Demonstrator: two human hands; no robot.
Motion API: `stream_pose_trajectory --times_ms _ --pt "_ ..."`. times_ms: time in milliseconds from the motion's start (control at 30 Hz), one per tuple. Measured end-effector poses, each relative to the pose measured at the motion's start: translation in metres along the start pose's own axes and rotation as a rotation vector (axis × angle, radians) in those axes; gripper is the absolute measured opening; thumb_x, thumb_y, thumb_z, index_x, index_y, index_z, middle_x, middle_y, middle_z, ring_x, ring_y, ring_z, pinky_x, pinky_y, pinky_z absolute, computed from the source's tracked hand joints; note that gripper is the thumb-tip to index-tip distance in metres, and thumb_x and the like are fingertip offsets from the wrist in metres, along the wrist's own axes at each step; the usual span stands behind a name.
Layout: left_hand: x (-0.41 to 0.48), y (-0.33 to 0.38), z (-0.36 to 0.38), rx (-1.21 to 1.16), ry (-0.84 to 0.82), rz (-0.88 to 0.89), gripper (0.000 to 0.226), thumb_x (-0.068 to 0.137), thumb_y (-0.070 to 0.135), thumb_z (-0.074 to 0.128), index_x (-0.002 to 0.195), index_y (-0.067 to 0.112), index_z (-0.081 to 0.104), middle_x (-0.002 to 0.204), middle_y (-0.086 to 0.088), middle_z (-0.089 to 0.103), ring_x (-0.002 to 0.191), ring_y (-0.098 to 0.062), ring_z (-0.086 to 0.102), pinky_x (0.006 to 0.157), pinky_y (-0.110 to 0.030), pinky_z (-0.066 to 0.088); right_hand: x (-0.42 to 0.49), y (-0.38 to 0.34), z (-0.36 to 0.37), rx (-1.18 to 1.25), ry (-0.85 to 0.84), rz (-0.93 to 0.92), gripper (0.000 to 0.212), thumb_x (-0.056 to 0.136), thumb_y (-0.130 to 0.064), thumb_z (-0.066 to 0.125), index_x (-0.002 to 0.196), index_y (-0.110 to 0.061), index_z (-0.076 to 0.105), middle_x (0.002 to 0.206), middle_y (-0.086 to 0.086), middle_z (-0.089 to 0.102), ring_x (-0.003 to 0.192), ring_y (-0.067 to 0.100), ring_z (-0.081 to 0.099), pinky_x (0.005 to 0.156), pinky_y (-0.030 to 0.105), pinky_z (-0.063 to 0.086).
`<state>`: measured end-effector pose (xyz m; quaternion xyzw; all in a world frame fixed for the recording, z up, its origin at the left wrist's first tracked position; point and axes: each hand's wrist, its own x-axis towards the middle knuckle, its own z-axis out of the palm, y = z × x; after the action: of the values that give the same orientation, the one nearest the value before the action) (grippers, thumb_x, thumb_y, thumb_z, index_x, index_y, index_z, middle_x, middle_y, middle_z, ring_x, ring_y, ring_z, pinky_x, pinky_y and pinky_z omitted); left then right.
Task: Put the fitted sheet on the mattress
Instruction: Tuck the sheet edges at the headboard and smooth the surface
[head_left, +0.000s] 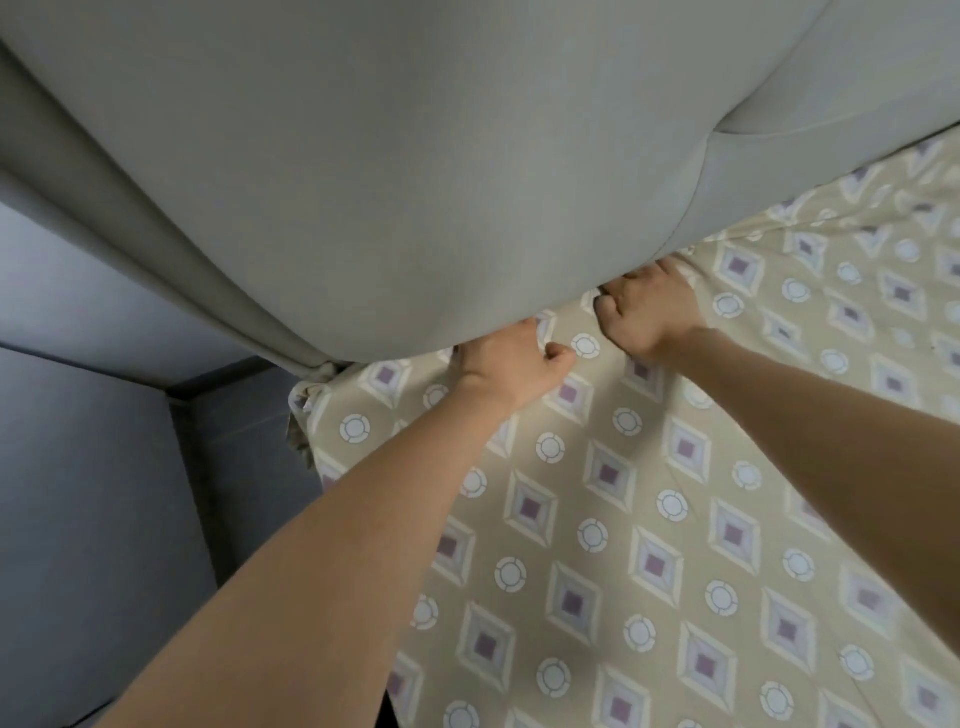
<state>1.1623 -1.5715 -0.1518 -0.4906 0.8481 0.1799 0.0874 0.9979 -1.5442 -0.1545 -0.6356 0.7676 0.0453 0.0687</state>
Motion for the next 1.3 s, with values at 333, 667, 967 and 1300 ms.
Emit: stream_pose_trajectory --times_ms 333,667,967,1300 --pt "0.031 0.001 -0.002 -0.205 0.161 0.011 0.034 0.094 0.031 0.045 0.098 0.008 0.069 0.102 -0.013 0.068 0.104 -0.022 0.062 0.079 -0.019 0.043 0.033 -0.013 0.002 0.210 0.018 0.173 0.040 0.088 -0.035 0.049 0.127 -0.026 0.055 0.138 0.002 0.054 0.131 0.027 0.045 0.104 0.034 0.036" --pt "0.028 0.009 0.012 -0.124 0.150 -0.180 0.047 0.101 0.030 0.024 0.129 0.008 0.055 0.137 -0.017 0.053 0.130 -0.034 0.044 0.110 -0.043 0.034 0.030 -0.002 0.010 0.223 0.055 0.079 0.057 0.088 -0.051 0.028 0.123 -0.020 0.060 0.129 0.010 0.061 0.122 0.033 0.052 0.097 0.036 0.042" --pt "-0.022 0.020 0.019 0.007 0.258 -0.186 0.050 0.097 0.007 0.036 0.146 0.013 0.029 0.145 -0.008 0.039 0.132 -0.025 0.039 0.110 -0.032 0.027 -0.001 0.029 0.008 0.276 0.124 -0.293 0.035 0.098 -0.020 0.038 0.122 -0.008 0.060 0.125 0.016 0.061 0.117 0.032 0.052 0.103 0.036 0.035" --pt "0.005 0.114 0.006 -0.045 0.205 -0.081 0.053 0.094 0.008 0.037 0.147 0.014 0.030 0.151 -0.008 0.031 0.136 -0.027 0.035 0.111 -0.036 0.029 -0.009 0.155 -0.023 0.231 0.281 -0.027 0.023 0.090 -0.017 0.050 0.101 -0.009 0.067 0.112 0.011 0.063 0.110 0.032 0.055 0.083 0.036 0.049"
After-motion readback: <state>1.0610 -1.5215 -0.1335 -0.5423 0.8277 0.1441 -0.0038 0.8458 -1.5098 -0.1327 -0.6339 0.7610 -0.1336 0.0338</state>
